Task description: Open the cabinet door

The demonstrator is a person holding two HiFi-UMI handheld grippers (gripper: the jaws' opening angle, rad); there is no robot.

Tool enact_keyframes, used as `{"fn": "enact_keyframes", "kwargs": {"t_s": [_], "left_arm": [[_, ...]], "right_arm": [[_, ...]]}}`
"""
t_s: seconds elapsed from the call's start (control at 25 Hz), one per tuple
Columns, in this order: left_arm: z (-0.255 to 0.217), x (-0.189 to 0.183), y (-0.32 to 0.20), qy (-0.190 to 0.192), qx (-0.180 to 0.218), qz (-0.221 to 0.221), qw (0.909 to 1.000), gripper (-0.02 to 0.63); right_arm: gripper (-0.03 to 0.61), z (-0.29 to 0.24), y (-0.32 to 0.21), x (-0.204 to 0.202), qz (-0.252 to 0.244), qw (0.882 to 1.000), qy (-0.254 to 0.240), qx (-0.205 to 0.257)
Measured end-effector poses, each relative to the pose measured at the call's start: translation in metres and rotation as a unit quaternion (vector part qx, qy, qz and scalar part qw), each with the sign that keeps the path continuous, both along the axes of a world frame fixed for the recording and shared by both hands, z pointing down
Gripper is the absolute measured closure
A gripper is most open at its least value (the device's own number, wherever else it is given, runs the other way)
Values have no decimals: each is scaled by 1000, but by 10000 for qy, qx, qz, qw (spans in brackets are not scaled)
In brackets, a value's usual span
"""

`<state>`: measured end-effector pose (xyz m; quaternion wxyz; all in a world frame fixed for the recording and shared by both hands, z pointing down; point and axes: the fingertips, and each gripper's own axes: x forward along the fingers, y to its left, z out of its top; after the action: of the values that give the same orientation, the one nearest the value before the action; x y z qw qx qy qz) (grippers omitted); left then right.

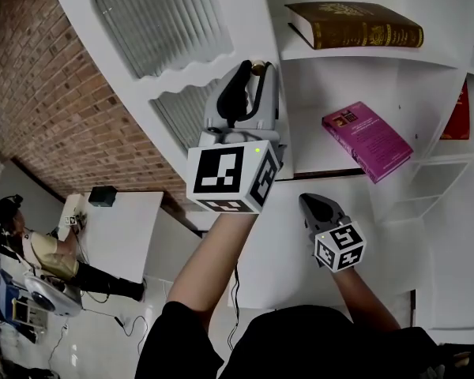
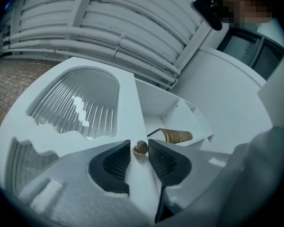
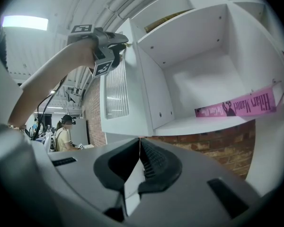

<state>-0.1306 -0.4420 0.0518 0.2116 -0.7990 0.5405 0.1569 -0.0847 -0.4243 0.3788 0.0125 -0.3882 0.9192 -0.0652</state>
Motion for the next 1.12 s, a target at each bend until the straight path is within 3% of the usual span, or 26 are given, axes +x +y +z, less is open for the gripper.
{"fn": "enact_keyframes", "kwargs": {"t_s": [0.32, 0.6, 0.84, 1.12], "left_arm": [[1, 0, 2, 58, -46, 43, 10000, 517], [2, -1, 14, 240, -20, 163, 9996, 518], [1, -2, 21, 151, -73, 184, 9997, 520], [1, -2, 24, 75, -174, 184, 9997, 520]], "right_arm": [[571, -6, -7, 13, 170, 9998, 26, 99], [472, -13, -12, 11, -71, 9998, -148, 61], [431, -7, -23, -10, -247, 9995, -203, -44], [431, -7, -27, -39, -675, 9973, 67, 290]]}}
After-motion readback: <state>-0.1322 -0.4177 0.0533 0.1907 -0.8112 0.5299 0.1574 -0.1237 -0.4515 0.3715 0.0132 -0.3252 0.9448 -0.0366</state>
